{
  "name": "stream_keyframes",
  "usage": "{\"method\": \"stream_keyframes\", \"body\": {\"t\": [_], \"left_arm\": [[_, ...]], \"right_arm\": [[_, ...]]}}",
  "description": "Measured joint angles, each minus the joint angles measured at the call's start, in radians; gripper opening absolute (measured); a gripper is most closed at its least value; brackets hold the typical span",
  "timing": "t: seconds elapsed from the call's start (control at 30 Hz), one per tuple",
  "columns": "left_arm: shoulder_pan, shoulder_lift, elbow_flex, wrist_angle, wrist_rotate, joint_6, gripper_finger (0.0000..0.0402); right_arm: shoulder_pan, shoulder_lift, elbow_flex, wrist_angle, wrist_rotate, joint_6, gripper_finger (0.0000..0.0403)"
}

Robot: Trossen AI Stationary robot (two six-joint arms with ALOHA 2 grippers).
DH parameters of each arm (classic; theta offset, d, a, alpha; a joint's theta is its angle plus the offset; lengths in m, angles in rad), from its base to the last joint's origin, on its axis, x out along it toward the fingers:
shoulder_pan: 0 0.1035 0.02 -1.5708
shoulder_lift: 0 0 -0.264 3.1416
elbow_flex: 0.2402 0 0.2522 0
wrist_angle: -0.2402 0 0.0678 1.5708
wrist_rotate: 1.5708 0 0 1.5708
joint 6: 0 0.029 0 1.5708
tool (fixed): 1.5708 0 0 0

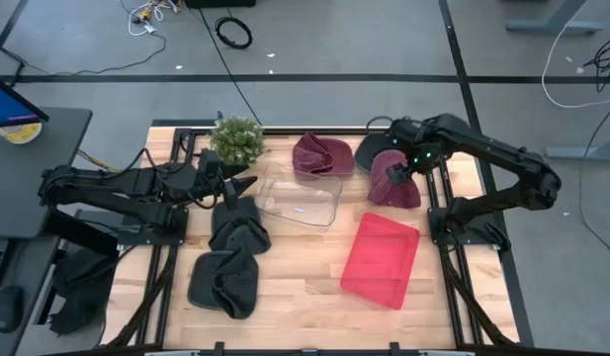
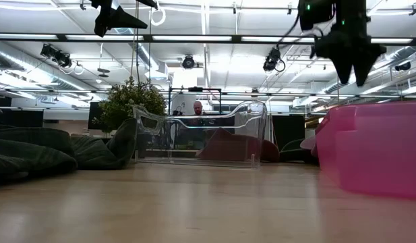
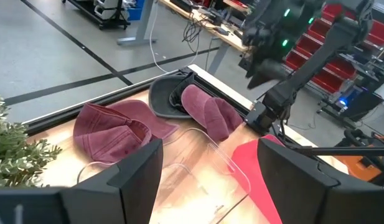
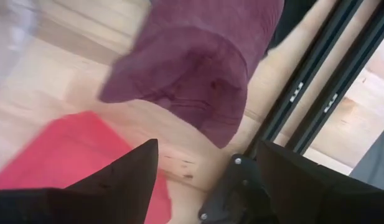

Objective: Pick & Place hat
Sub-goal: Put the right red cap into the red bin

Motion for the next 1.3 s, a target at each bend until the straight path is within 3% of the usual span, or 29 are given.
{"method": "stream_keyframes", "body": {"t": [0.27,0.63,0.97,1.07,1.23,1.3], "left_arm": [[0.001,0.0,0.0,0.0,0.002,0.0,0.0265],[0.0,0.0,0.0,0.0,0.002,0.0,0.0265],[0.0,0.0,0.0,0.001,0.0,0.0,0.0265],[0.0,0.0,0.0,0.001,0.0,0.0,0.0265],[0.0,0.0,0.0,0.002,-0.002,0.0,0.0265],[0.0,0.0,0.0,0.002,-0.003,0.0,0.0265]], "right_arm": [[-0.07,0.0,-0.24,0.205,0.011,-0.033,0.0262],[-0.25,0.0,-0.378,0.359,0.023,-0.126,0.0237],[-0.29,0.0,-0.549,0.504,-0.037,-0.14,0.0225],[-0.29,0.0,-0.574,0.52,-0.054,-0.14,0.0184],[-0.29,0.0,-0.558,0.479,-0.096,-0.173,0.0037],[-0.287,-0.004,-0.523,0.445,-0.113,-0.197,0.0016]]}}
